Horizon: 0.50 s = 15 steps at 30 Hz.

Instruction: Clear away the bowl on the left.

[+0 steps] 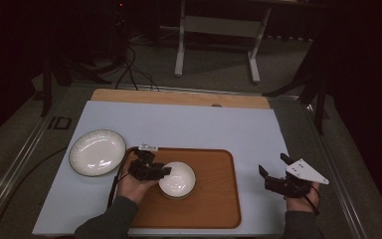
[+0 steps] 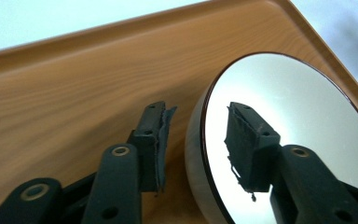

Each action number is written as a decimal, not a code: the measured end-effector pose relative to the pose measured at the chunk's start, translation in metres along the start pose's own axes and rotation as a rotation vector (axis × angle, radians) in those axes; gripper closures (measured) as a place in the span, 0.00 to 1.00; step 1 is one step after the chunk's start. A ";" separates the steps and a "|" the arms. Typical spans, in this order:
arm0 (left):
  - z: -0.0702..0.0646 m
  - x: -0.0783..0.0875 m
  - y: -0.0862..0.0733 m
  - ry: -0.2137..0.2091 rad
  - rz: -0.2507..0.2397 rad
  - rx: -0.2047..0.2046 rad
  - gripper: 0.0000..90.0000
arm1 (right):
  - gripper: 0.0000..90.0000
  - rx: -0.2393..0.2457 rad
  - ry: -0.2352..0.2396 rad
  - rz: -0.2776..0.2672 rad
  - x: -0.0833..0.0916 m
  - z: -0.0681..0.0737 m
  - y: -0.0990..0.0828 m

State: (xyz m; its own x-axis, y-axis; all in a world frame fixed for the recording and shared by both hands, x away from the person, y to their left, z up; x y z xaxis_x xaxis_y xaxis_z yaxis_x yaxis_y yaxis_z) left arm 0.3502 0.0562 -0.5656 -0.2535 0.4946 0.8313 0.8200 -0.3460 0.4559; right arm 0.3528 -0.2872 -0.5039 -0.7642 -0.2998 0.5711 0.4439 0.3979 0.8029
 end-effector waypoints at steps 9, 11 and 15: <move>0.009 0.023 0.006 0.054 -0.058 0.003 0.52 | 0.16 -0.002 0.000 -0.002 0.000 0.000 0.000; 0.010 0.030 0.009 0.056 -0.083 0.004 0.48 | 0.16 -0.002 0.000 -0.003 0.000 0.000 0.000; 0.015 0.045 0.012 0.086 -0.126 -0.002 0.44 | 0.16 -0.002 0.000 -0.003 0.000 0.000 0.000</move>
State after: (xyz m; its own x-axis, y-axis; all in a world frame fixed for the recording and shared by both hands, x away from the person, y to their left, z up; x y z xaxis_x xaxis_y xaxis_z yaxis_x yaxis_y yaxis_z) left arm 0.3565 0.0864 -0.5279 -0.3970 0.4643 0.7917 0.7781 -0.2873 0.5586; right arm 0.3529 -0.2874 -0.5034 -0.7655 -0.3011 0.5687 0.4426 0.3950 0.8050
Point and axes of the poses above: each handheld gripper's, and its own axes: x roughly backward along the jaws, y roughly out of its top, z roughly to its left, the point moved 10 cm from there along -x, roughly forward along the jaws, and after that the axes turned 13 degrees about z, right-handed, at the moved point
